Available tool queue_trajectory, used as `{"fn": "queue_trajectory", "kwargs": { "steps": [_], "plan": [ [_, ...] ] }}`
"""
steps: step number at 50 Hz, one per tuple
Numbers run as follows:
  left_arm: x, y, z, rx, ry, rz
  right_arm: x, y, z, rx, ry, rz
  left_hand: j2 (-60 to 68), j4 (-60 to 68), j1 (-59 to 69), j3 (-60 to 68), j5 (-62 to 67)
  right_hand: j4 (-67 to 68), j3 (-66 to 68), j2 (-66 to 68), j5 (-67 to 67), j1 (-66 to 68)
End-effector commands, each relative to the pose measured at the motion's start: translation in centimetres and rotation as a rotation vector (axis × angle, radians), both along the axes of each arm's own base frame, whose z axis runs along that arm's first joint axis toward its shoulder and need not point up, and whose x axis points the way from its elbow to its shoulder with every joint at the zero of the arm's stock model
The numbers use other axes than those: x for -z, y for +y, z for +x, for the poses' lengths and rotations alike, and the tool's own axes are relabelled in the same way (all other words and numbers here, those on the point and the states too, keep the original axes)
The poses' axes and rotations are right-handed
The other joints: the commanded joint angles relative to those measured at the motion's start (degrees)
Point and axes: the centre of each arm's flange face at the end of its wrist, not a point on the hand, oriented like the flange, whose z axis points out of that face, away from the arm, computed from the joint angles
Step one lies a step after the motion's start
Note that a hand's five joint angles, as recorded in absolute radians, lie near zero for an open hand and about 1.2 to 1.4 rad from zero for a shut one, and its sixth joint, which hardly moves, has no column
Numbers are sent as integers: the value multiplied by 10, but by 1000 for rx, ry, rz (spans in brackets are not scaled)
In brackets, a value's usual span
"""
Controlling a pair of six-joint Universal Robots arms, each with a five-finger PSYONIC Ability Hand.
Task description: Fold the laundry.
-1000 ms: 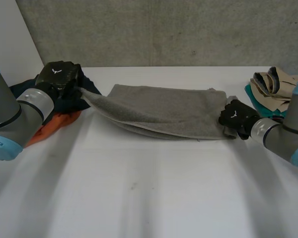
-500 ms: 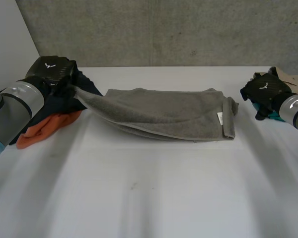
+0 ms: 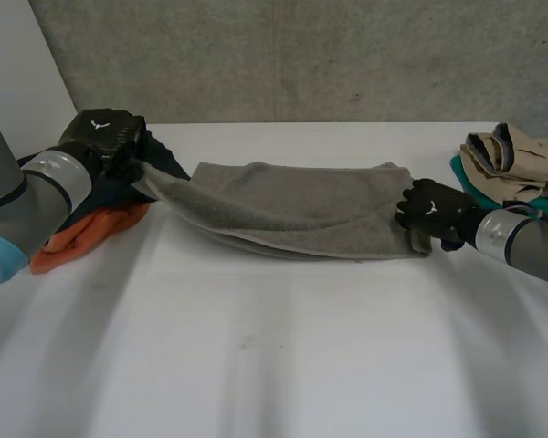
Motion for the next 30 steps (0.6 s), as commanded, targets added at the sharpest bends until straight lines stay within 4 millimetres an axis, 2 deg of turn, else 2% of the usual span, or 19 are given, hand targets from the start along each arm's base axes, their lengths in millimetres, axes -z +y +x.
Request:
{"fn": "queue_trajectory", "kwargs": {
  "steps": [1,4,8,12,16,19,20,23,24,27,28,30],
  "plan": [
    [0,-1,1,-4,0,-2,15,-5,7,-26,10,-15,112,112,139,116,131,80,81,83,72,74],
    [0,-1,1,-4,-1,0,19,-7,9,-34,15,-20,112,112,139,116,131,98,100,102,90,93],
    [2,-1,1,-2,-2,4,26,-14,11,-37,15,-41,112,112,139,116,131,185,187,189,177,180],
    [3,-2,1,-7,-2,6,32,-23,12,-29,16,-86,112,112,139,116,131,473,474,477,465,468],
    [2,0,3,-16,-4,8,26,-25,10,15,-16,-68,112,112,139,116,131,474,475,477,466,468],
    [0,4,4,-18,-14,16,-4,-28,2,113,-153,0,112,112,139,116,131,474,475,477,466,468],
    [-4,7,5,-19,-15,22,-32,-28,-4,178,-241,22,112,112,139,116,131,474,475,477,466,468],
    [-13,14,8,-24,-15,22,-68,-27,-21,294,-368,61,112,112,139,116,131,474,475,477,466,468],
    [-22,19,10,-23,-12,17,-88,-26,-36,364,-445,72,112,112,139,116,131,474,475,477,466,468],
    [-38,27,13,-23,-4,6,-118,-21,-52,438,-539,61,112,112,139,116,131,474,475,477,466,468],
    [-50,33,15,-24,1,-6,-139,-17,-59,465,-594,40,112,112,139,116,131,474,475,477,466,468],
    [-66,41,17,-24,7,-33,-160,-12,-66,485,-641,13,112,112,139,116,131,474,475,477,466,468]
  ]
}}
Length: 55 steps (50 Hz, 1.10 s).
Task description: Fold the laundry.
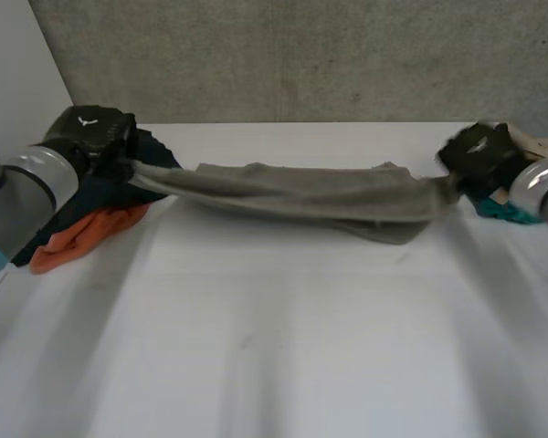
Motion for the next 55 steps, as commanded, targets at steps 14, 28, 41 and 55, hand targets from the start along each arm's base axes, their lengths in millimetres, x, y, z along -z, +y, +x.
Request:
{"fn": "queue_trajectory", "kwargs": {
  "steps": [14,28,41,55],
  "plan": [
    [-120,67,15,30,106,-156,-141,37,-58,350,-449,24,112,112,139,116,131,115,121,129,131,153],
    [-46,-39,-13,11,-59,-113,-83,-17,-24,432,-407,16,112,112,139,116,131,115,121,129,131,153],
    [-198,-62,-25,-33,365,-824,-214,-53,-3,246,-900,-858,112,112,139,116,131,115,121,129,131,153],
    [-112,-86,-18,-89,304,-542,-146,-69,-6,227,-790,-503,112,112,139,116,131,115,121,129,131,153]
  ]
}}
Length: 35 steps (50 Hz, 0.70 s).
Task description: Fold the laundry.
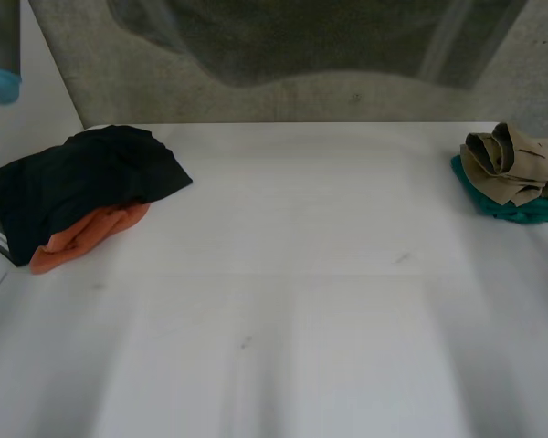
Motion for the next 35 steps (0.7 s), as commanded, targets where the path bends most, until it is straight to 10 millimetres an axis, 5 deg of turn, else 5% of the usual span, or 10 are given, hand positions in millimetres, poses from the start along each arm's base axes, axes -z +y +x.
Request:
{"fn": "queue_trajectory", "kwargs": {
  "steps": [1,8,16,23,30,35],
  "plan": [
    [81,-16,3,-3,-85,263,69,-15,-10,-47,87,333,112,111,139,116,131,112,118,123,118,153],
    [182,-13,4,43,-201,551,153,-5,-15,-126,224,680,112,111,139,116,131,112,118,123,118,153],
    [254,29,6,93,-442,755,220,34,-25,-161,408,983,112,111,139,116,131,112,118,123,118,153],
    [270,84,30,95,-622,967,220,75,-60,-68,556,1174,112,111,139,116,131,112,118,123,118,153],
    [262,156,56,155,-807,1226,213,126,-91,-37,696,1404,112,111,139,116,131,112,118,123,118,153],
    [252,194,63,241,-945,1316,215,157,-92,-104,842,1475,112,111,139,116,131,112,118,123,118,153]
  ]
}}
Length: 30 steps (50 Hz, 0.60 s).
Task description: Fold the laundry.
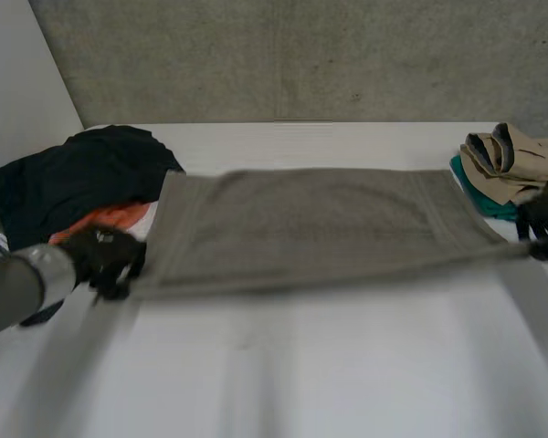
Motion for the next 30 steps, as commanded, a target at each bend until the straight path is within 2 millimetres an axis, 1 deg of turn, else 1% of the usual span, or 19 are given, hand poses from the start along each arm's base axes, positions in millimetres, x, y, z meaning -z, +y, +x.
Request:
{"fn": "queue_trajectory", "kwargs": {
  "steps": [1,2,5,9,10,12,13,16,17,19,20,22,23,24,26,27,30],
  "plan": [
    [-15,56,12,128,-117,188,0,44,-7,-123,112,151,112,111,139,115,131,112,118,123,118,153],
    [-18,59,12,154,-126,193,-1,46,-7,-155,140,135,112,111,139,115,131,112,118,123,118,153],
    [-23,54,10,178,-129,158,-2,44,-7,-152,134,112,112,111,139,115,131,112,118,123,118,153],
    [-29,32,3,169,-103,70,1,28,-4,-100,62,65,112,111,139,115,131,112,118,123,118,153],
    [-29,21,-2,157,-81,40,5,19,2,-81,24,44,112,111,139,115,131,112,118,123,118,153],
    [-29,8,-7,135,-56,13,7,10,6,-62,-9,15,112,111,139,115,131,112,118,123,118,153],
    [-29,-4,-11,109,-35,-5,10,0,8,-38,-41,-6,112,111,139,115,131,112,118,123,118,153],
    [-30,-22,-16,75,-20,-30,15,-15,11,-3,-74,-46,112,111,139,115,131,112,118,123,118,153],
    [-31,-33,-21,51,-8,-47,18,-26,14,25,-92,-76,112,111,139,115,131,112,118,123,118,153],
    [-33,-43,-25,30,3,-63,20,-37,17,52,-104,-110,112,111,139,115,131,112,118,123,118,153],
    [-34,-53,-29,16,11,-83,23,-47,18,77,-111,-133,112,111,139,115,131,112,118,123,118,153],
    [-35,-63,-34,1,17,-102,25,-56,21,99,-117,-157,112,111,139,115,131,112,118,123,118,153],
    [-35,-72,-39,-11,28,-117,27,-60,23,107,-120,-166,112,111,139,115,131,112,118,123,118,153],
    [-35,-76,-41,-18,34,-127,30,-68,27,120,-124,-181,112,111,139,115,131,112,118,123,118,153],
    [-35,-84,-46,-28,42,-144,32,-75,31,132,-131,-198,112,111,139,115,131,112,118,123,118,153],
    [-35,-92,-51,-36,46,-167,35,-82,35,138,-133,-211,112,111,139,115,131,112,118,123,118,153],
    [-32,-105,-56,-56,48,-193,38,-92,42,145,-136,-240,112,111,139,115,131,112,118,123,118,153]
  ]
}}
